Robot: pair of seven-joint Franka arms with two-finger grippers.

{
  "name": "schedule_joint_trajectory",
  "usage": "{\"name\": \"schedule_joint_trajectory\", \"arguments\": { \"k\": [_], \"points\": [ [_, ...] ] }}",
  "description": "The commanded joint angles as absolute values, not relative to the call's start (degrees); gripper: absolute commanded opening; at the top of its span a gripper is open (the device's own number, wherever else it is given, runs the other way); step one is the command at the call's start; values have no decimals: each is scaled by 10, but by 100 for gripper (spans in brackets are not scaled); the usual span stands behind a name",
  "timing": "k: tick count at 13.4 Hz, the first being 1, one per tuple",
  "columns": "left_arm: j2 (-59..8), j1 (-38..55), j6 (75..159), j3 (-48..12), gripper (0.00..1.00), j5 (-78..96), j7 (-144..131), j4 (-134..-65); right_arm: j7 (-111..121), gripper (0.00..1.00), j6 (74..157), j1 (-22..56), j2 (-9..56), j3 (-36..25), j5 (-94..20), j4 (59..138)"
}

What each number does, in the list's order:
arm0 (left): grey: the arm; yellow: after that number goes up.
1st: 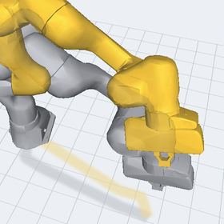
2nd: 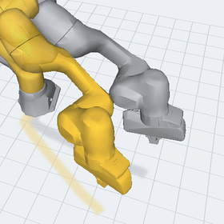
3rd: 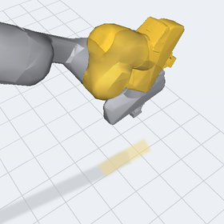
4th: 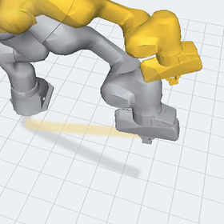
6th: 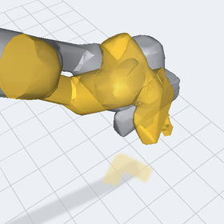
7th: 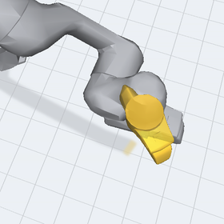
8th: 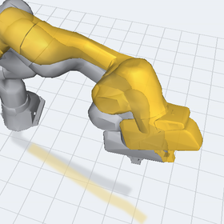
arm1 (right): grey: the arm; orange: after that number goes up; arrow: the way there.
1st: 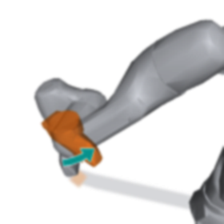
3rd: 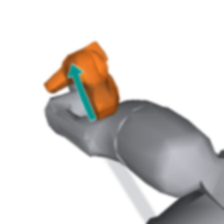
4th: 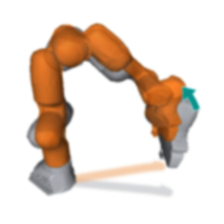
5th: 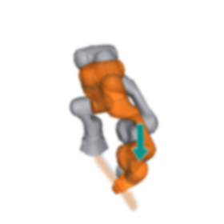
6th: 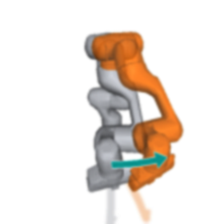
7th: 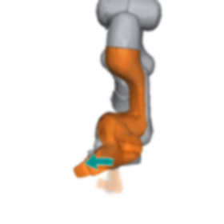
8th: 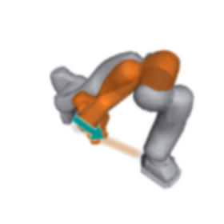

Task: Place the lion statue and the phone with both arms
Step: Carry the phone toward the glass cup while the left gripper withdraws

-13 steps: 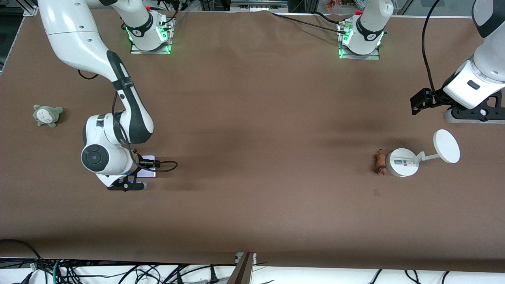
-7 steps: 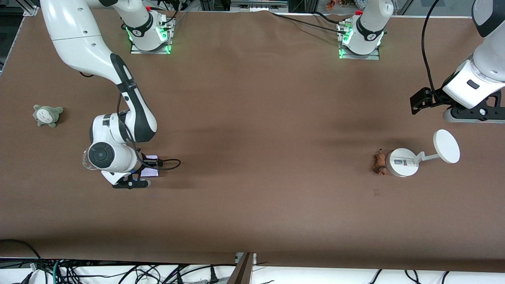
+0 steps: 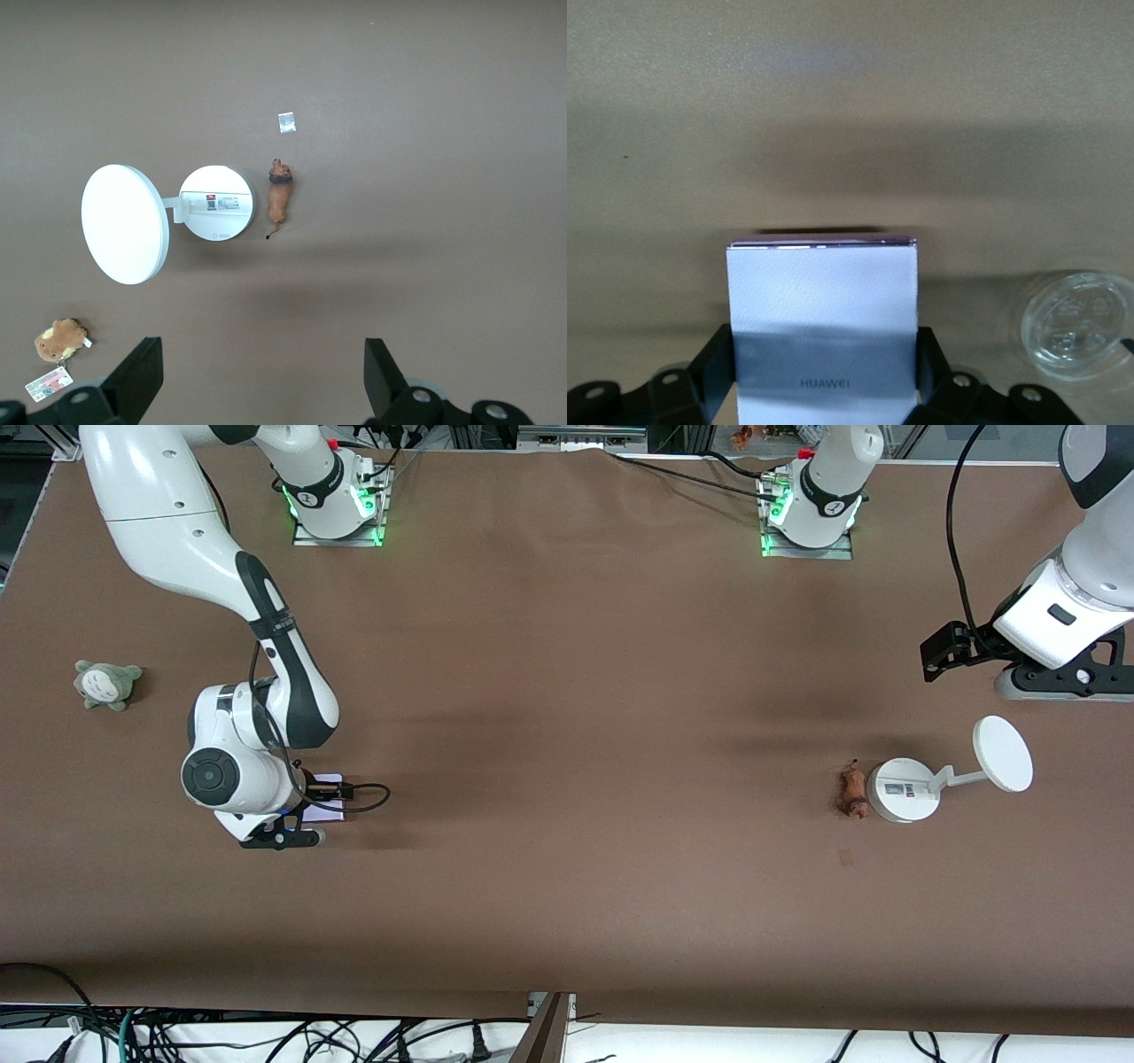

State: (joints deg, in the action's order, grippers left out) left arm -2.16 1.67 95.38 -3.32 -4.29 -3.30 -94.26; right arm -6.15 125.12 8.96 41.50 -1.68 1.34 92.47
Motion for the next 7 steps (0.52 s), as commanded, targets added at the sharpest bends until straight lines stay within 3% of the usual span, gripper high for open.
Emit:
{"name": "schedule_joint_trajectory", "arguments": {
  "k": [1,4,7],
  "points": [
    [-13,17,946,-33,100,-33,-27,-944,-41,100,1252,82,402,-10,11,929],
    [-13,17,946,-33,100,-33,-27,-944,-26,100,1227,82,383,-10,17,898],
    [-13,17,946,-33,100,-34,-28,-943,-26,100,1140,85,363,-9,21,819]
  ]
}}
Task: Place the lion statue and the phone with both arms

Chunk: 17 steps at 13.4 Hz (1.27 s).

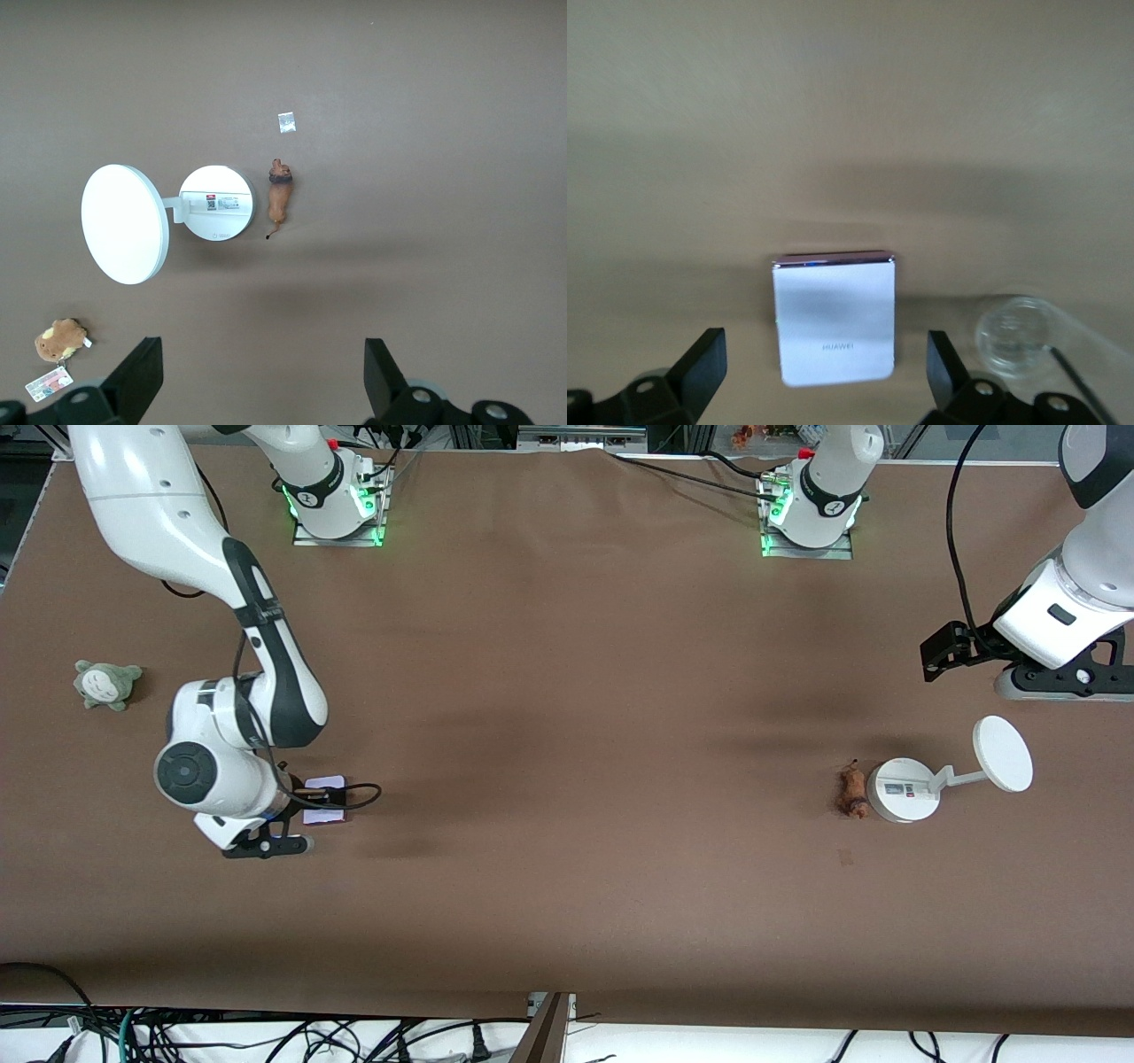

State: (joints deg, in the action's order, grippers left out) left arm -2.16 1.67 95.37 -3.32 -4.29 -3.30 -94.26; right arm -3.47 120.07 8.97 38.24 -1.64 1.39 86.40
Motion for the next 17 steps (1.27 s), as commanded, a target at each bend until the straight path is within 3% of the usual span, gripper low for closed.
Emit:
{"name": "schedule_joint_trajectory", "arguments": {
  "k": [1,7,11,13,15,17],
  "points": [
    [-14,18,946,-33,100,-34,-27,-943,-25,100,1110,85,353,-10,22,797],
    [-14,17,946,-37,100,-36,-28,-943,2,100,1008,80,249,-57,11,775],
    [-14,17,946,-36,100,-36,-28,-943,-6,100,937,67,190,-57,11,776],
    [-14,17,946,-36,100,-36,-28,-943,-13,100,935,59,148,-53,11,808],
    [-14,17,946,-37,100,-36,-28,-943,-4,100,950,50,74,-36,15,897],
    [-13,18,946,-37,100,-36,-29,-943,-2,100,943,38,26,-36,11,921]
  ]
}}
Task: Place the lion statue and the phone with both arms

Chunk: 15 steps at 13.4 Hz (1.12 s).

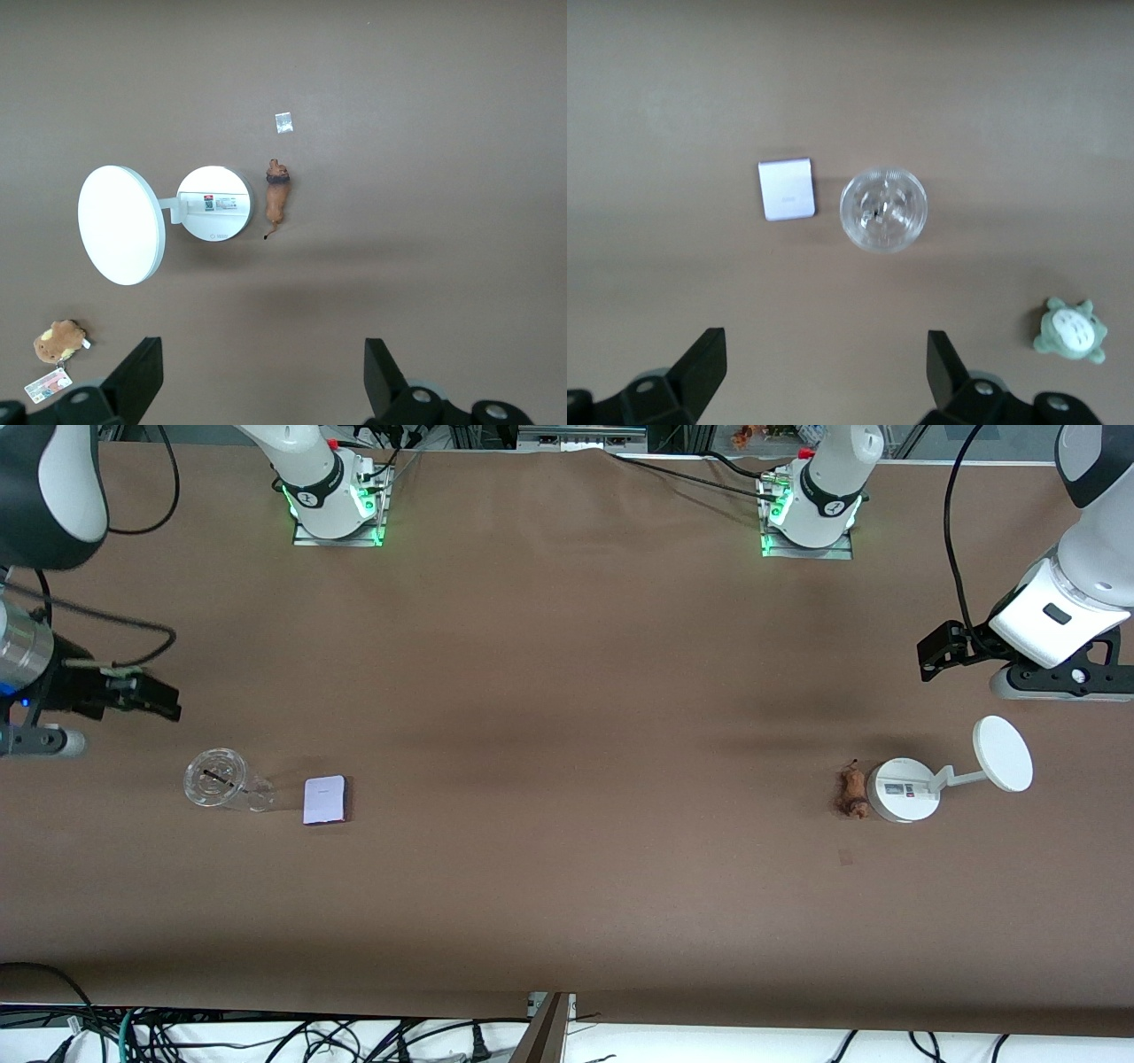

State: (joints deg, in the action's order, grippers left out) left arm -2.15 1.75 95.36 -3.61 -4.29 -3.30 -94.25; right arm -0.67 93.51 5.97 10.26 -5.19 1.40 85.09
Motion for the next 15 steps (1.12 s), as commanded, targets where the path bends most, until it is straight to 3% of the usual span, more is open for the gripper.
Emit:
{"name": "schedule_joint_trajectory", "arguments": {
  "k": [1,8,15],
  "points": [
    [-13,18,946,-37,100,-36,-29,-943,-3,100,943,33,8,-35,11,934],
    [-14,18,946,-37,100,-36,-29,-943,-9,100,877,33,11,-29,10,921],
    [-14,18,946,-37,100,-36,-29,-940,-6,100,880,34,16,-31,11,916]
  ]
}}
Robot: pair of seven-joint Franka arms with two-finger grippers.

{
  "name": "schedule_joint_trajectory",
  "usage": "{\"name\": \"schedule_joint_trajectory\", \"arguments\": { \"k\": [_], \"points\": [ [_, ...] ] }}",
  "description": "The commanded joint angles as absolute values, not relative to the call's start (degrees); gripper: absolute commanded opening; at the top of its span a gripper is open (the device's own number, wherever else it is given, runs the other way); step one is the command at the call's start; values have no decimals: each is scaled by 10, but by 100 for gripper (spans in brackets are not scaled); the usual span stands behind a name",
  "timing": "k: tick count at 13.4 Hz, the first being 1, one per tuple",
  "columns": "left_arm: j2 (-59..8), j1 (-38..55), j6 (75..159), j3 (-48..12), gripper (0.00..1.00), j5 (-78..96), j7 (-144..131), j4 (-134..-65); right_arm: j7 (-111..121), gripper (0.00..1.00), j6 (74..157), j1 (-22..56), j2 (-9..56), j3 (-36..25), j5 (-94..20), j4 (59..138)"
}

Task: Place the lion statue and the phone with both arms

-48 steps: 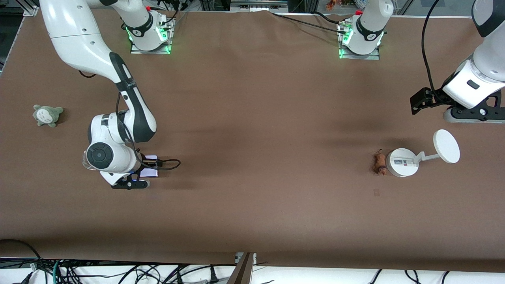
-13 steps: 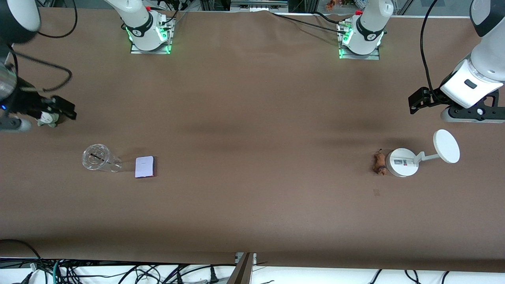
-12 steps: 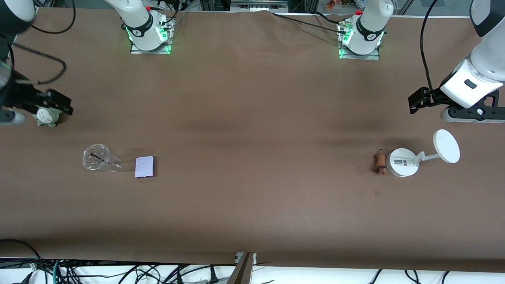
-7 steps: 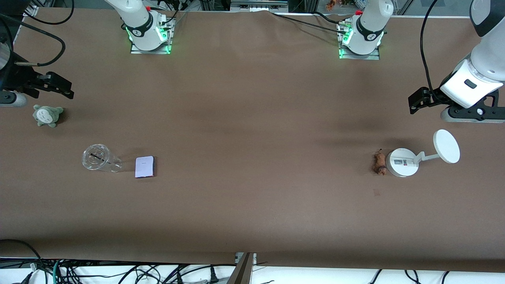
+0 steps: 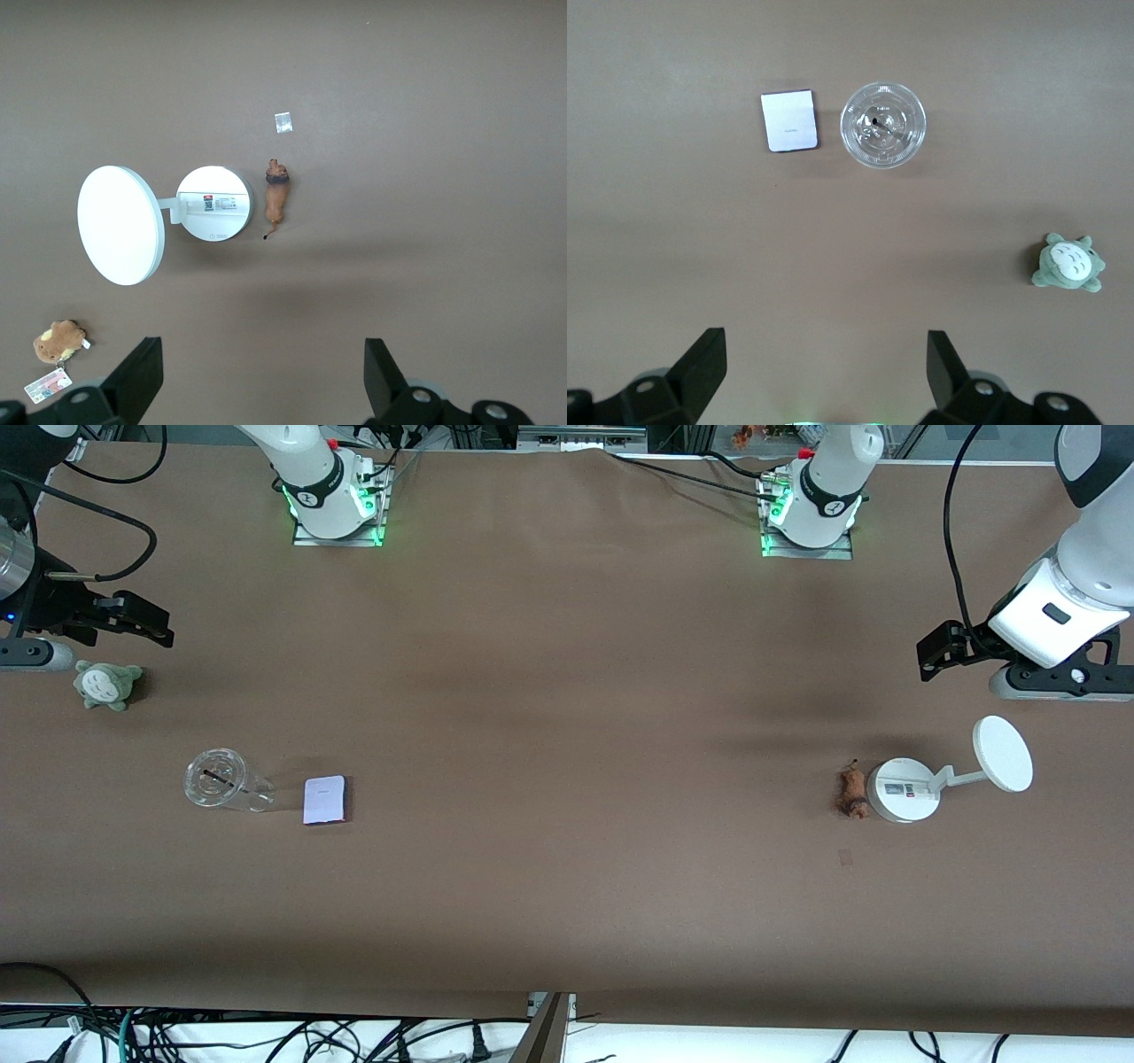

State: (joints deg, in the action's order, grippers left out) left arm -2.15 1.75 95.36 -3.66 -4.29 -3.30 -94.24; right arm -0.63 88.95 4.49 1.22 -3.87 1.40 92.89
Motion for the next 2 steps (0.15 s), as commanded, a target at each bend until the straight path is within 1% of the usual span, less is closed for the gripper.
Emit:
{"name": "schedule_joint_trajectory", "arguments": {
  "k": [1,2],
  "points": [
    [-15,18,946,-37,100,-36,-29,-939,-6,100,880,34,17,-31,11,917],
    [-16,18,946,-37,100,-36,-29,-938,-6,100,879,34,17,-31,11,916]
  ]
}}
